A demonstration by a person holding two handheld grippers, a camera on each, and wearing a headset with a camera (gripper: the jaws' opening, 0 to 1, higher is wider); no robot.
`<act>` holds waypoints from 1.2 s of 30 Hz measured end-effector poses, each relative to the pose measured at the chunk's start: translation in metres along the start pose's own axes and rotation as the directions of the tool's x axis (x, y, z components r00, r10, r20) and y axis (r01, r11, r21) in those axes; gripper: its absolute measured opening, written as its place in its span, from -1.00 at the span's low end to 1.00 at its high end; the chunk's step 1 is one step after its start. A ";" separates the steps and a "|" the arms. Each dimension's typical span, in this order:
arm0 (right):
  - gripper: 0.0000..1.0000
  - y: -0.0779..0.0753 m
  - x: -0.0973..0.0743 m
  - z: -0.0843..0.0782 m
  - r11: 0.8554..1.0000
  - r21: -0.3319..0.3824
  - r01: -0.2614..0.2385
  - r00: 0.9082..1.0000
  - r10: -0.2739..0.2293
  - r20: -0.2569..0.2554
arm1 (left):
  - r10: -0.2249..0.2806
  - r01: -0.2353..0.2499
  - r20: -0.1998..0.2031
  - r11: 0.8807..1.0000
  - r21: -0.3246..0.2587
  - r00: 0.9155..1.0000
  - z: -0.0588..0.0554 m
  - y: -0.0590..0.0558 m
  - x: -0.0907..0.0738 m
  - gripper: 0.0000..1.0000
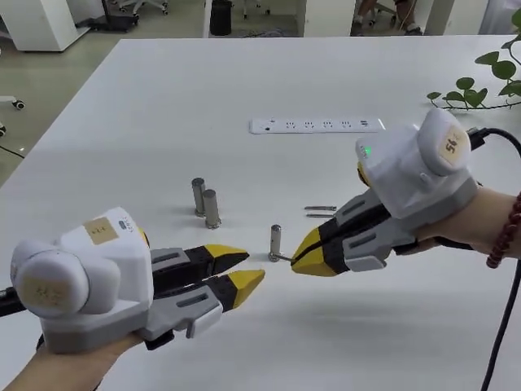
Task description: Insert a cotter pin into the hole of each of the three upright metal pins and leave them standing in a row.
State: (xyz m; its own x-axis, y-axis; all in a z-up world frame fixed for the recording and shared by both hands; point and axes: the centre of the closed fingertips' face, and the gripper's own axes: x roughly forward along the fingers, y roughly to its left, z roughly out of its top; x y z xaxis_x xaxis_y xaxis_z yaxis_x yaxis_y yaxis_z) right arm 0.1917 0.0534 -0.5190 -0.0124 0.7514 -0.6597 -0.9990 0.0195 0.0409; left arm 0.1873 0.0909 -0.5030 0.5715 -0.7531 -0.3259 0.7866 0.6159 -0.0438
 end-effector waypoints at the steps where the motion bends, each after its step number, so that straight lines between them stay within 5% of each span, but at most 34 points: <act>1: -1.00 -0.002 0.000 0.000 1.000 0.000 0.005 1.000 -0.005 -0.002 | 0.005 -0.005 -0.001 1.000 -0.002 1.000 0.000 0.001 0.001 -0.69; 16: -1.00 -0.028 0.003 -0.024 0.998 0.019 0.052 0.990 -0.049 -0.128 | 0.125 -0.127 -0.053 0.992 -0.024 0.991 -0.014 0.030 0.024 -0.57; 28: -1.00 -0.052 0.006 -0.043 0.997 -0.033 0.067 0.971 -0.073 -0.228 | 0.140 -0.143 -0.099 0.989 -0.025 0.985 -0.028 0.043 0.051 -0.57; 36: -1.00 -0.060 0.012 -0.043 0.998 -0.018 0.058 0.971 -0.061 -0.230 | 0.147 -0.150 -0.141 0.989 -0.010 0.979 -0.035 0.042 0.075 -0.54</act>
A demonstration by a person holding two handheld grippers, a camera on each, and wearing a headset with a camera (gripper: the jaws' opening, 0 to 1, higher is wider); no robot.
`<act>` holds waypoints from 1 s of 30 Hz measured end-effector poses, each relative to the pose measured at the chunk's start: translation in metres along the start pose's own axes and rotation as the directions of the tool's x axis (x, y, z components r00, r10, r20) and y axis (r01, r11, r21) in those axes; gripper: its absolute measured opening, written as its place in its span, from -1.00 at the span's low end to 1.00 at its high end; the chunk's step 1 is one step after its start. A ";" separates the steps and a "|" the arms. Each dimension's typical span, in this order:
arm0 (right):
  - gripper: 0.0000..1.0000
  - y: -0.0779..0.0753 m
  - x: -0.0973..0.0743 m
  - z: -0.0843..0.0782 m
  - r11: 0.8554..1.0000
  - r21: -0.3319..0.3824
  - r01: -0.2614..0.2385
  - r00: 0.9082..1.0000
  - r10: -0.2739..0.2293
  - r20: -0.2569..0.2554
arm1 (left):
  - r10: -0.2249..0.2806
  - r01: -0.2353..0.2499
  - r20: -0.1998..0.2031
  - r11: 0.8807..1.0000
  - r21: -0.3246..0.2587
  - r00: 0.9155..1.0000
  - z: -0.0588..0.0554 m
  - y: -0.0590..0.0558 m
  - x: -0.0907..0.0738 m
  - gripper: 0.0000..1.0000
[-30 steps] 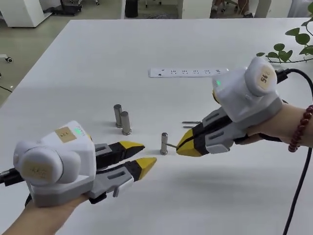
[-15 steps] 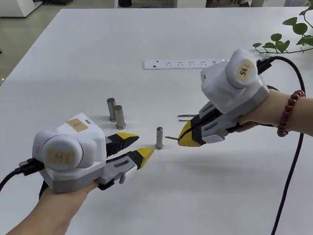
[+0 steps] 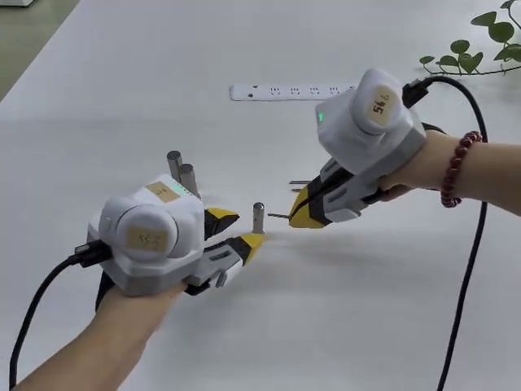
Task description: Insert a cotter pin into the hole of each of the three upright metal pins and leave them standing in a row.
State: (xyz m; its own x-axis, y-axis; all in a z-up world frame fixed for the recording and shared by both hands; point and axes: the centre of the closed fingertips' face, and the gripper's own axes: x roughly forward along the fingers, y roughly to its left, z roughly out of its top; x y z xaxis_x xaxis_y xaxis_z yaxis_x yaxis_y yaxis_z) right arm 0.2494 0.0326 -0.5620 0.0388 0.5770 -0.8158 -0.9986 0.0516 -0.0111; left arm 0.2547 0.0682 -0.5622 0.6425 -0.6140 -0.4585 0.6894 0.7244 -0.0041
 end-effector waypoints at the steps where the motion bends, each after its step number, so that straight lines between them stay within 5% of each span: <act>1: -1.00 -0.001 0.000 -0.001 1.000 -0.002 0.002 1.000 -0.002 -0.005 | 0.002 -0.002 -0.002 1.000 -0.001 1.000 0.000 0.000 0.002 -0.54; 15: -1.00 -0.013 0.006 -0.004 1.000 0.001 -0.011 1.000 0.011 -0.013 | 0.027 -0.028 -0.021 0.999 -0.043 0.999 -0.005 0.006 0.028 -0.62; 30: -1.00 -0.012 0.008 0.002 1.000 -0.017 -0.017 1.000 0.017 -0.017 | 0.046 -0.047 -0.036 0.998 -0.032 0.998 -0.011 0.008 0.032 -0.88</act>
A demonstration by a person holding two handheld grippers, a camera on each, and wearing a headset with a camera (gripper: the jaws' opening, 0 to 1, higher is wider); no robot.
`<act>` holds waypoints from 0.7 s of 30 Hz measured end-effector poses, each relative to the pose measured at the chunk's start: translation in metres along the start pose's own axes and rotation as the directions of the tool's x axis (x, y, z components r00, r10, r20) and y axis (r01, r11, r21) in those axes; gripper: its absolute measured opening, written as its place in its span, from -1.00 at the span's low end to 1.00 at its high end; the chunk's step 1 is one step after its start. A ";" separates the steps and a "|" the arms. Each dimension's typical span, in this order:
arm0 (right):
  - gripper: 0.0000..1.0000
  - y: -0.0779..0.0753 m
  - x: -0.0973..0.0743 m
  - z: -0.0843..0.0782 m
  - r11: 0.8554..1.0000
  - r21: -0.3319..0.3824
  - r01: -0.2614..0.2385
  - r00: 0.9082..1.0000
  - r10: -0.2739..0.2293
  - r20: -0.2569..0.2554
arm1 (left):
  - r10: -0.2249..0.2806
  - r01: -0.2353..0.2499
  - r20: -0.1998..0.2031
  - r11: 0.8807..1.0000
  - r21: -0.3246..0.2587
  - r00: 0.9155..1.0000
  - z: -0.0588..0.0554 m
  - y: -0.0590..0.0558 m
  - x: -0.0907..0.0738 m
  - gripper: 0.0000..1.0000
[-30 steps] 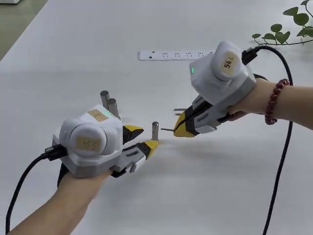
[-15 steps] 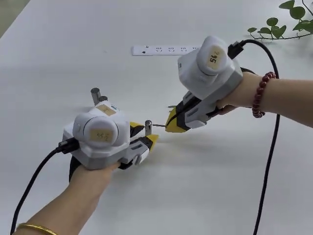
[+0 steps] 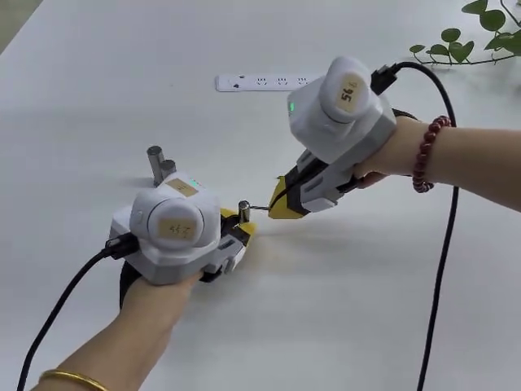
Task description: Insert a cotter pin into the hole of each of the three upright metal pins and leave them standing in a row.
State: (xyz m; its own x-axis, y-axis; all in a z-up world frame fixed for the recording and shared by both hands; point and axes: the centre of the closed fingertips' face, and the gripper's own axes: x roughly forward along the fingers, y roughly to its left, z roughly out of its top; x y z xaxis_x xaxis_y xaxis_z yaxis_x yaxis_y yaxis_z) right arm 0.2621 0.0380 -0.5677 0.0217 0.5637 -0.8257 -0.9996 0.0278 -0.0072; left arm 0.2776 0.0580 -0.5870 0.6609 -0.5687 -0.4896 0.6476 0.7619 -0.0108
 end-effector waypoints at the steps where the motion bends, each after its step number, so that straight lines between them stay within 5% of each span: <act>1: -1.00 0.000 0.000 0.001 1.000 -0.002 0.000 1.000 0.000 -0.002 | -0.001 0.001 0.001 1.000 -0.001 1.000 0.000 0.000 0.000 -0.88; 21: -1.00 -0.005 0.001 0.006 0.995 -0.098 -0.003 0.999 -0.001 -0.049 | 0.004 -0.004 0.004 0.999 0.033 1.000 0.000 0.000 0.002 -0.89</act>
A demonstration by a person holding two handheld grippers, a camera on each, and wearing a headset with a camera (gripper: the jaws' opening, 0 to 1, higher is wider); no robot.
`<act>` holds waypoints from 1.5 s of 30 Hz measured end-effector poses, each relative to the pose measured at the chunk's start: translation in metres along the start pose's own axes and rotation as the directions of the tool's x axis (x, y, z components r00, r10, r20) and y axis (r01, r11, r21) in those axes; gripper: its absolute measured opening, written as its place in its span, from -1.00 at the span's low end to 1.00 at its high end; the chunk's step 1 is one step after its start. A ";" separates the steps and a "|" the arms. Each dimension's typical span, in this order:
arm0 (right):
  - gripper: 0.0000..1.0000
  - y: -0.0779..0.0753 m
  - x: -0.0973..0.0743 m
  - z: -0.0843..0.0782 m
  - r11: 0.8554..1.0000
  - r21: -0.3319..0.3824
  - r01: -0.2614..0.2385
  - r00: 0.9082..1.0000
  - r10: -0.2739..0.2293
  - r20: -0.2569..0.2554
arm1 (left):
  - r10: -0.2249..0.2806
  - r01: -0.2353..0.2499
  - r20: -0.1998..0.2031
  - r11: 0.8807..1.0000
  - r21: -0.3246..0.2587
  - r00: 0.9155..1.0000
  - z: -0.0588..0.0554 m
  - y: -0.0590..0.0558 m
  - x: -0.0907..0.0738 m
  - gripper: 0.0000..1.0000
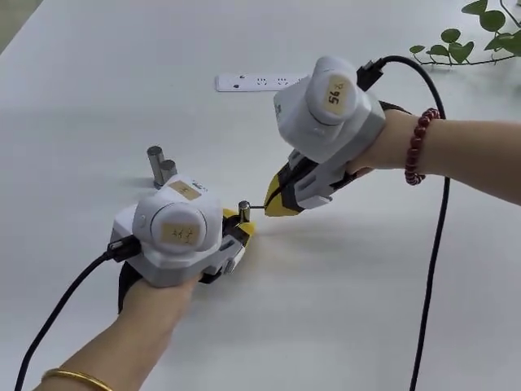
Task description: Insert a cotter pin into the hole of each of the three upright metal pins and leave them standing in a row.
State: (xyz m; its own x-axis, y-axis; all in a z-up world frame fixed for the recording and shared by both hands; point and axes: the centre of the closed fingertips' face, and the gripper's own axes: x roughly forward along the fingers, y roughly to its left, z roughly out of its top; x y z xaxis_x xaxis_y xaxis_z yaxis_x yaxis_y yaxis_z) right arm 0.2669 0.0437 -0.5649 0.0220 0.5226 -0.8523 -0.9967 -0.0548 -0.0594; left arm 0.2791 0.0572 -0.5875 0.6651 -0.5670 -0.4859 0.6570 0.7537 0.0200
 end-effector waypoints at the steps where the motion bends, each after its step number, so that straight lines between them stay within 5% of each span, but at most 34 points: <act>1: -1.00 0.000 0.000 0.002 1.000 -0.006 -0.003 1.000 0.003 0.006 | -0.001 0.001 0.001 1.000 0.002 1.000 0.000 0.000 0.000 -0.89; 11: -1.00 0.002 0.002 0.013 1.000 -0.014 -0.012 1.000 0.012 0.019 | 0.006 -0.006 -0.001 1.000 0.013 1.000 0.000 0.000 0.001 -0.89; 17: -0.99 -0.001 0.004 0.014 0.999 0.045 -0.006 1.000 0.004 0.031 | 0.011 -0.011 0.000 1.000 0.012 1.000 0.000 0.000 0.000 -0.89; 22: -0.78 0.002 0.001 0.012 0.998 0.063 -0.005 0.999 0.002 0.041 | 0.013 -0.013 0.000 1.000 0.011 1.000 0.001 0.000 0.000 -0.89; 45: -1.00 0.001 -0.003 0.009 0.996 0.083 0.036 0.998 -0.040 0.040 | 0.010 -0.010 0.004 1.000 -0.006 1.000 0.001 0.000 0.001 -0.89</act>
State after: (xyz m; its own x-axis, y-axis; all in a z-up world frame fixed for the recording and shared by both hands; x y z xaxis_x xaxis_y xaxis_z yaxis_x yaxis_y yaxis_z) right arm 0.2651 0.0491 -0.5577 0.0585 0.5581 -0.8277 -0.9983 0.0348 -0.0470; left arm 0.2800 0.0565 -0.5874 0.6730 -0.5608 -0.4822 0.6484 0.7610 0.0199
